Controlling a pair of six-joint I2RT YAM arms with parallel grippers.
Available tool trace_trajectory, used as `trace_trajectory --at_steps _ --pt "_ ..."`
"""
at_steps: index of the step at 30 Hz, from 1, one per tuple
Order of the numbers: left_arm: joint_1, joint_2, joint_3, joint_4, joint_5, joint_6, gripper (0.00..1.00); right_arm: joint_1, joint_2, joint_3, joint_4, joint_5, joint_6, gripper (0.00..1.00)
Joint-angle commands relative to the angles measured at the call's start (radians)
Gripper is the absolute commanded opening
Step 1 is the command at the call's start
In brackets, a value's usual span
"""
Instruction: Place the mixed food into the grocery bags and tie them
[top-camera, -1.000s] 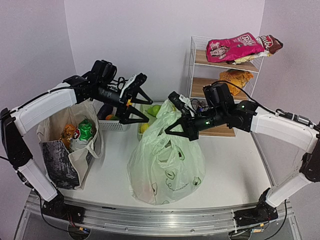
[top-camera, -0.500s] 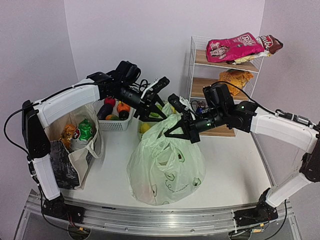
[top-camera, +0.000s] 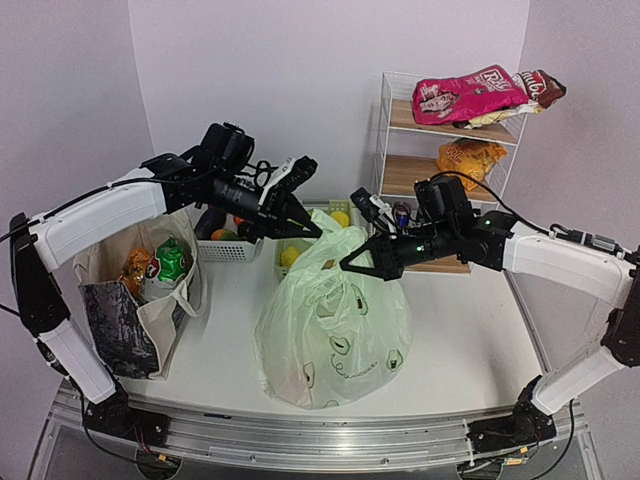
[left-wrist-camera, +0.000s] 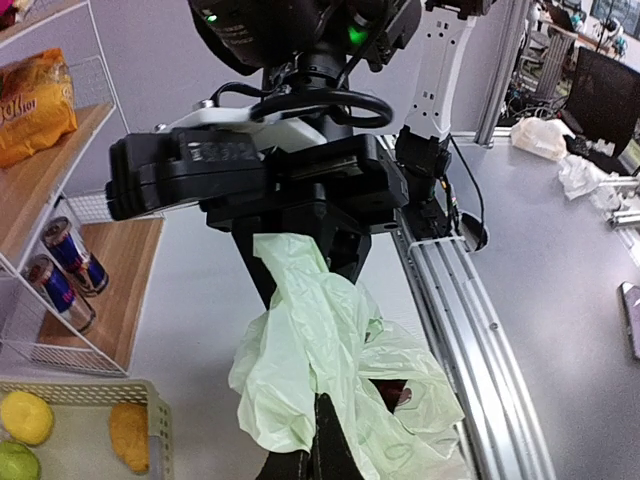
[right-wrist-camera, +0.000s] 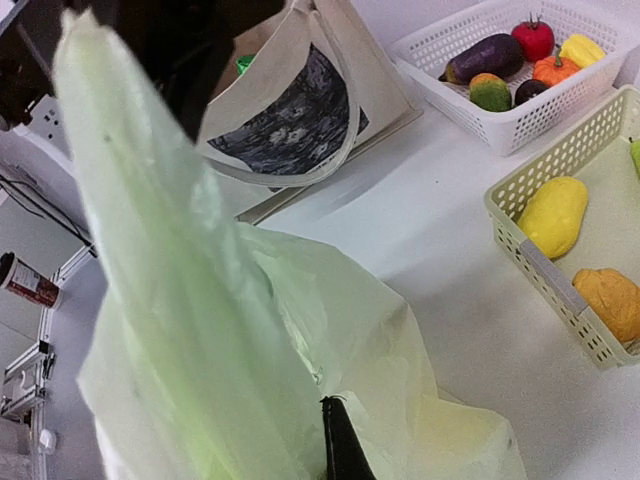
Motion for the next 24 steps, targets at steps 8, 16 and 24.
trace_trajectory --at_steps 8,16,24 --pt "-0.129 -0.145 -0.162 0.136 -0.215 0.33 0.0 -0.024 0.027 -0.002 0.07 0.095 0.355 0.0" --pt "-0.263 -0.175 -0.321 0.208 -0.362 0.494 0.0 -0.022 0.056 0.039 0.07 0.155 0.494 0.0" --pt "-0.301 -0.122 -0.41 0.27 -0.474 0.602 0.0 -0.022 0.072 0.077 0.066 0.096 0.52 0.0"
